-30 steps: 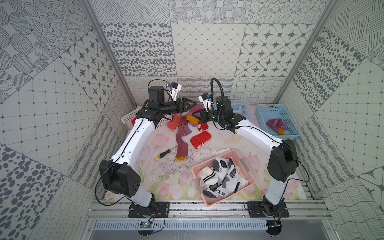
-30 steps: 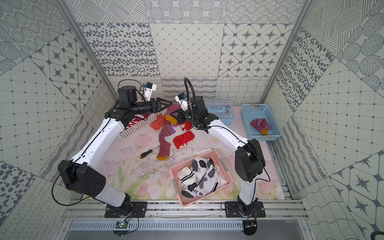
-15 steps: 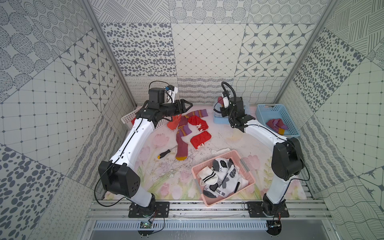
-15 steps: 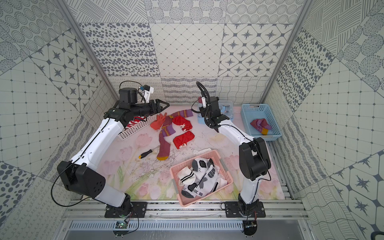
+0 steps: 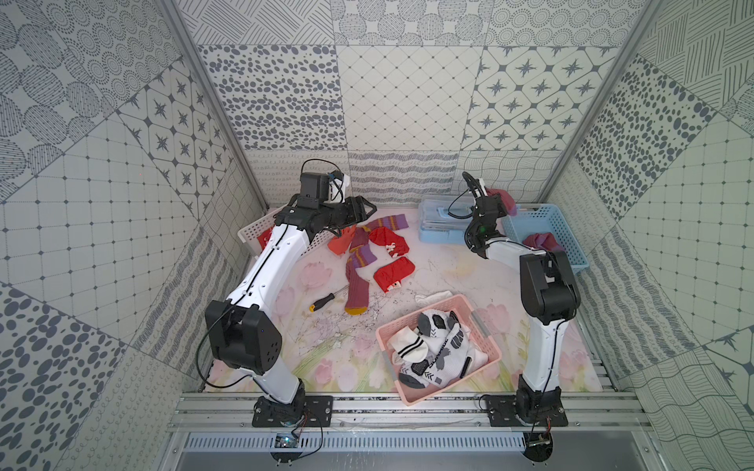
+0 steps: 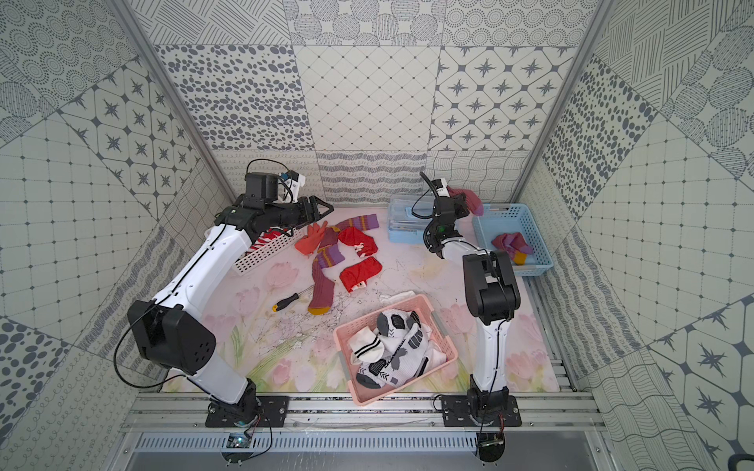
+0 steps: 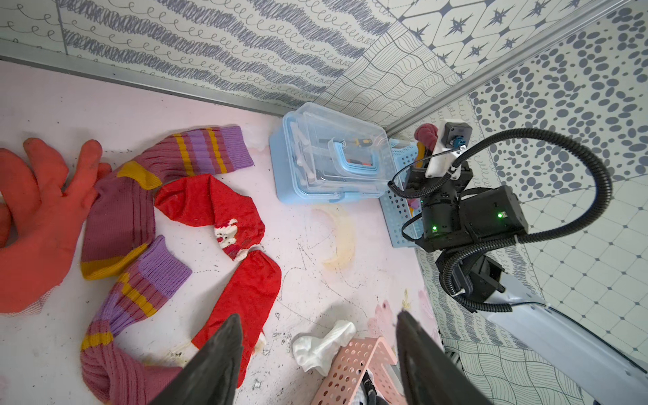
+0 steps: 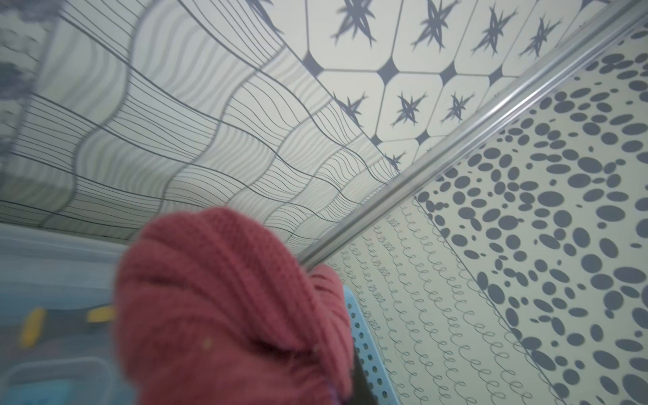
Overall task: Sort the socks into the basket by color
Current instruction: Place the sock in the bin.
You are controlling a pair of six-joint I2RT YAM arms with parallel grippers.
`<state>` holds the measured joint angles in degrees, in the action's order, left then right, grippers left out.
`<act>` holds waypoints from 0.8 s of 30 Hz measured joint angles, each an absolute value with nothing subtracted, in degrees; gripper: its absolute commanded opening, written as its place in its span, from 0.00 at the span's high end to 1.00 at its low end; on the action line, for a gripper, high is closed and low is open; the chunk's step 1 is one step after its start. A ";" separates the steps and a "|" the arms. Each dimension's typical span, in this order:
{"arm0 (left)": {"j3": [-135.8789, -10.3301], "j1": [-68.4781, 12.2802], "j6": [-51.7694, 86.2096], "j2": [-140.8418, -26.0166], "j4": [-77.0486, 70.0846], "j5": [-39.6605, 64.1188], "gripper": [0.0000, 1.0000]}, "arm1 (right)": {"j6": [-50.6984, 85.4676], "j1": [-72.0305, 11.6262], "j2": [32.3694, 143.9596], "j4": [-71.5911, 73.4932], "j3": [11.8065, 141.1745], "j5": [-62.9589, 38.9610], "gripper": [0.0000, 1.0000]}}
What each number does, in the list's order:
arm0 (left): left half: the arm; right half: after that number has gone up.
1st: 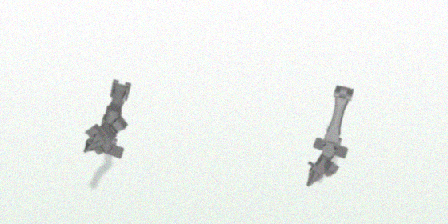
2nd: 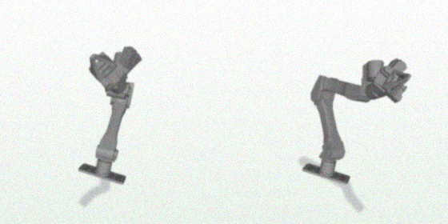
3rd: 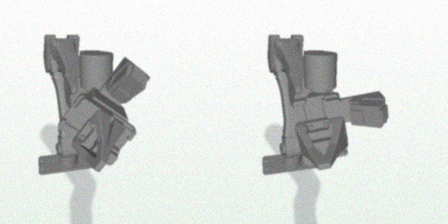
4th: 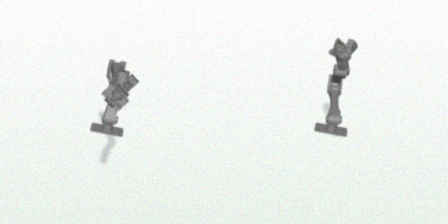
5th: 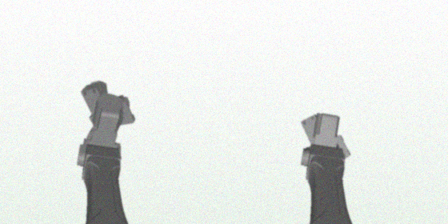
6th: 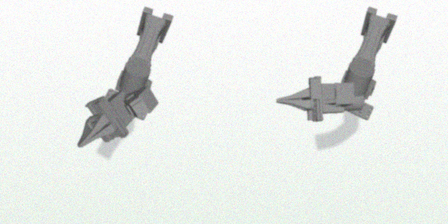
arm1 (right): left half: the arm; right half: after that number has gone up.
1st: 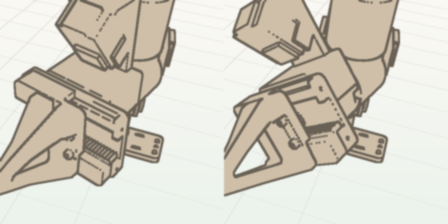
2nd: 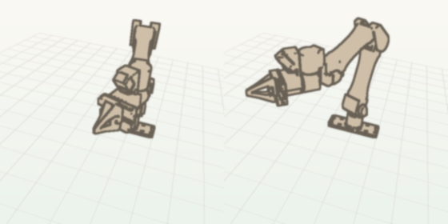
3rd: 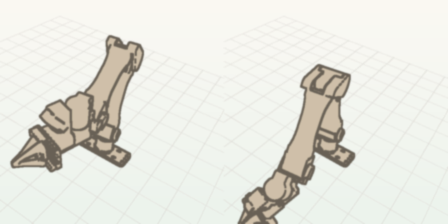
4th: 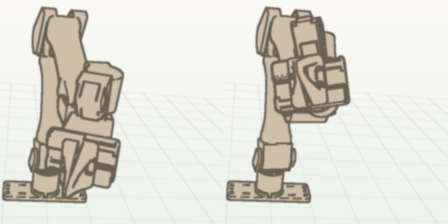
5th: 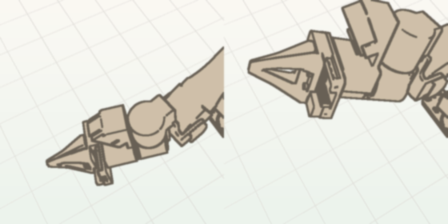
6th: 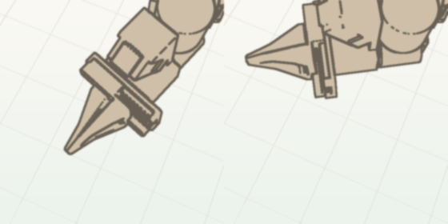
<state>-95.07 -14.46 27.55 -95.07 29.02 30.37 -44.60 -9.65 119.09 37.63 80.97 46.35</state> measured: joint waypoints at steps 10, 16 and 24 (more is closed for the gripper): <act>-98.37 -15.18 27.73 -99.20 29.34 29.36 0.31 | -39.97 -1.91 119.09 33.69 80.77 48.84 1.00; -100.66 -15.79 27.73 -101.45 29.67 28.99 0.31 | -31.11 1.02 119.09 22.50 80.84 47.24 1.00; -104.95 -16.38 27.40 -104.84 33.71 26.92 0.30 | -19.88 4.34 119.33 8.47 82.98 44.49 0.47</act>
